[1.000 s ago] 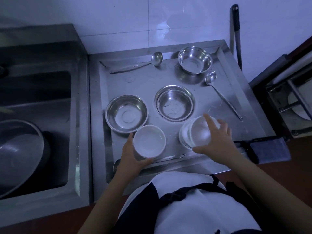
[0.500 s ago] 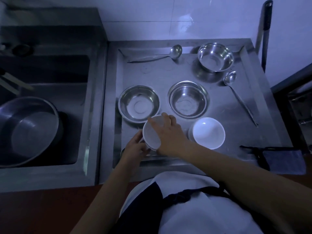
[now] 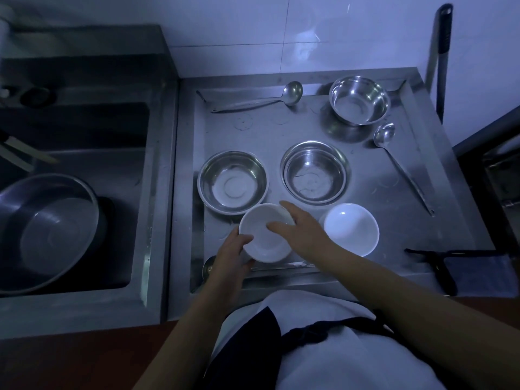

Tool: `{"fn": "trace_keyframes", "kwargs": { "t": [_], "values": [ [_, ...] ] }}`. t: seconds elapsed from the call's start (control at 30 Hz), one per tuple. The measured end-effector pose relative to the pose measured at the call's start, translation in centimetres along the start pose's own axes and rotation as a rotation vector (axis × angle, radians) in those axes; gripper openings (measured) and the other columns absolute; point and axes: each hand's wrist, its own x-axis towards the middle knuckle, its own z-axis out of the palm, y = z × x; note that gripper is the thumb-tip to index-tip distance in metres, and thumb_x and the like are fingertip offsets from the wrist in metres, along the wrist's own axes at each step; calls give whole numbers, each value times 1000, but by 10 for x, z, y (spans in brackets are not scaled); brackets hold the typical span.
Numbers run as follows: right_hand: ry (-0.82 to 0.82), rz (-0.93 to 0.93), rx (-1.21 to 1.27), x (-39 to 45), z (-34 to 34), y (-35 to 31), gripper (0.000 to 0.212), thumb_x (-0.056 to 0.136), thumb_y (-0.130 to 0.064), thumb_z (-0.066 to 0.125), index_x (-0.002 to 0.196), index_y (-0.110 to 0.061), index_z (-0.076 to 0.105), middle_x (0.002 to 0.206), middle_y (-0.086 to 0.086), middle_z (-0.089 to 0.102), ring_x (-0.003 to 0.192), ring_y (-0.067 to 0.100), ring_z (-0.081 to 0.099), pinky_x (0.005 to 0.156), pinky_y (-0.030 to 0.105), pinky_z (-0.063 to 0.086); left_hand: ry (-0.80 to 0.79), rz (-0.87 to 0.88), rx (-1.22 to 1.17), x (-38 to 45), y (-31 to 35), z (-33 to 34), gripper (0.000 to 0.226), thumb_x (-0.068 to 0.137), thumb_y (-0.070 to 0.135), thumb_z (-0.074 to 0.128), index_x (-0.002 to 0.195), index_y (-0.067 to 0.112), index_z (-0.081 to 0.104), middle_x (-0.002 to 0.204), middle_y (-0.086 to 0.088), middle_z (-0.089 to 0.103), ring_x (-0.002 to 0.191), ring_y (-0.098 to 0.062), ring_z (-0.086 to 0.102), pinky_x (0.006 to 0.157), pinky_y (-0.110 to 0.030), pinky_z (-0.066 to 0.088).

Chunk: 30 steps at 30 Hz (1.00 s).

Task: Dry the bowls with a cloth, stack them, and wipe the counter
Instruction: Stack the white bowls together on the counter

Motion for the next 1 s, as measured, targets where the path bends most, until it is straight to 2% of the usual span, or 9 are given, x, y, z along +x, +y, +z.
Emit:
{"fn": "trace_keyframes", "kwargs": {
  "t": [0.1,0.27,0.4,0.53,0.7,0.77,0.87,0.93,1.0],
  "values": [
    [-10,30,17,-1,1,-1,41,96,-32,64,134,-24,51,116,-2,57,111,22,56,97,40,49,22,-26,46,2,5,1,29,99,19,51,122,24,68,109,-1,74,94,-12,70,82,-32,55],
    [-34,49,29,0,-1,-4,33,96,-32,65,125,-28,49,116,-3,55,111,21,55,95,38,49,48,-41,139,4,9,-2,31,96,25,56,125,27,67,118,-4,72,112,-21,67,94,-39,55],
    [-33,-1,-79,11,-15,-11,58,95,-36,66,146,-18,44,144,6,49,134,25,46,107,37,39,164,-53,80,12,17,-12,74,72,50,68,140,21,56,144,-4,56,123,-23,58,90,-37,53],
    [-6,-133,-316,55,-26,-19,84,89,-53,67,158,-33,23,167,2,14,154,24,13,122,46,21,257,-10,-24,38,38,-30,30,102,27,54,132,22,55,120,8,64,95,-7,67,83,-34,49],
    [12,-162,-782,129,-22,-32,83,96,-58,51,160,-32,6,169,7,-7,155,34,-6,121,59,14,309,21,102,104,39,-56,73,82,35,73,148,22,42,139,0,58,116,-6,61,95,-35,56],
    [-4,-176,-944,151,-17,-31,82,98,-57,47,160,-31,1,169,8,-9,154,36,-7,121,61,10,356,-7,116,121,41,-57,88,70,44,76,150,32,39,145,-3,55,127,-20,58,105,-48,50],
    [-67,-124,-910,173,-6,-31,84,97,-48,53,160,-29,1,168,9,5,153,37,9,118,60,20,388,30,164,128,44,-53,85,78,30,70,154,29,34,147,-4,52,131,-26,53,111,-51,44],
    [-101,-79,-705,180,1,-33,82,93,-39,59,158,-26,10,157,13,30,137,38,39,105,51,42,387,72,174,123,53,-46,76,81,19,67,151,28,39,139,-3,58,124,-24,57,107,-49,48],
    [-84,-26,-434,183,6,-36,77,91,-31,62,155,-22,19,149,12,39,125,32,50,93,39,44,396,83,97,130,53,-47,72,78,19,67,147,28,46,133,-4,64,118,-25,63,102,-50,53]
  ]
}}
